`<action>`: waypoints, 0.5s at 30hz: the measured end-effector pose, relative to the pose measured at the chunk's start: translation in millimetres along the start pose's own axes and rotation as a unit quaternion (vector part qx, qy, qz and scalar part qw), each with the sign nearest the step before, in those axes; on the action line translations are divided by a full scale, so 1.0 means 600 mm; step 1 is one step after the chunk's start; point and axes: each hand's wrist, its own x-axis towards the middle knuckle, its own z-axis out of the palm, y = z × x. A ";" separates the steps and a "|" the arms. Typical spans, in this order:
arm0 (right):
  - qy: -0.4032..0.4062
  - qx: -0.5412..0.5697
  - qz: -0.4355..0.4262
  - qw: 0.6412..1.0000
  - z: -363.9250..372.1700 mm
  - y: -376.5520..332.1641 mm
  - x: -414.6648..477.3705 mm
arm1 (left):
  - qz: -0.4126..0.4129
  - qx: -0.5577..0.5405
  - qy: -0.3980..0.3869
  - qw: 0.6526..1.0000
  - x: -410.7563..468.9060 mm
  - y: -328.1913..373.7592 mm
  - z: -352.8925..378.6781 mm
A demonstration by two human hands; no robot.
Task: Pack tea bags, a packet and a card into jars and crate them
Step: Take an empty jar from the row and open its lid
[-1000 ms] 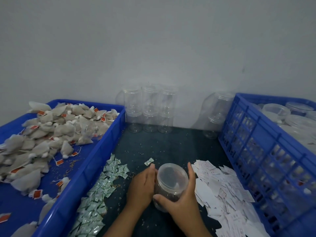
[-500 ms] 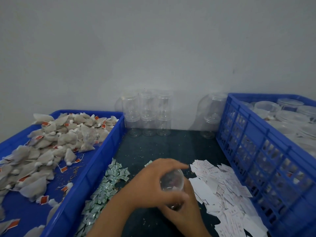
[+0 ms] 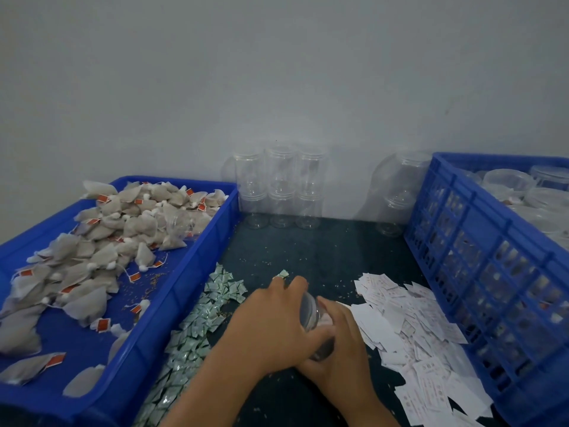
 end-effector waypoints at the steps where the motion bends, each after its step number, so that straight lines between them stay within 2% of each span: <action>1: -0.004 -0.004 -0.010 1.000 0.000 -0.004 -0.001 | -0.006 0.019 -0.016 1.000 0.001 -0.003 -0.003; 4: 0.037 -0.029 -0.036 0.998 0.002 -0.014 0.000 | -0.057 -0.032 -0.058 0.996 0.006 -0.020 -0.018; 6: 0.084 -0.029 -0.027 0.996 0.002 -0.011 0.005 | -0.041 -0.106 -0.131 0.985 0.015 -0.037 -0.028; 7: 0.101 -0.009 -0.009 0.995 -0.001 -0.010 0.007 | -0.058 -0.198 -0.164 0.965 0.018 -0.048 -0.033; 8: 0.111 0.022 0.014 0.993 -0.006 -0.011 0.008 | -0.107 -0.318 -0.178 0.925 0.019 -0.056 -0.040; 9: 0.115 0.062 0.038 0.991 -0.010 -0.010 0.008 | -0.149 -0.408 -0.156 0.887 0.021 -0.068 -0.034; 10: 0.116 0.101 0.061 0.986 -0.013 -0.005 0.007 | -0.173 -0.442 -0.116 0.873 0.026 -0.077 -0.025; 13: 0.111 0.160 0.105 0.975 -0.017 0.005 0.009 | -0.167 -0.379 -0.025 0.910 0.036 -0.100 0.037; 15: 0.093 0.169 0.103 0.976 -0.016 0.003 0.010 | -0.168 -0.355 0.010 0.920 0.038 -0.113 0.075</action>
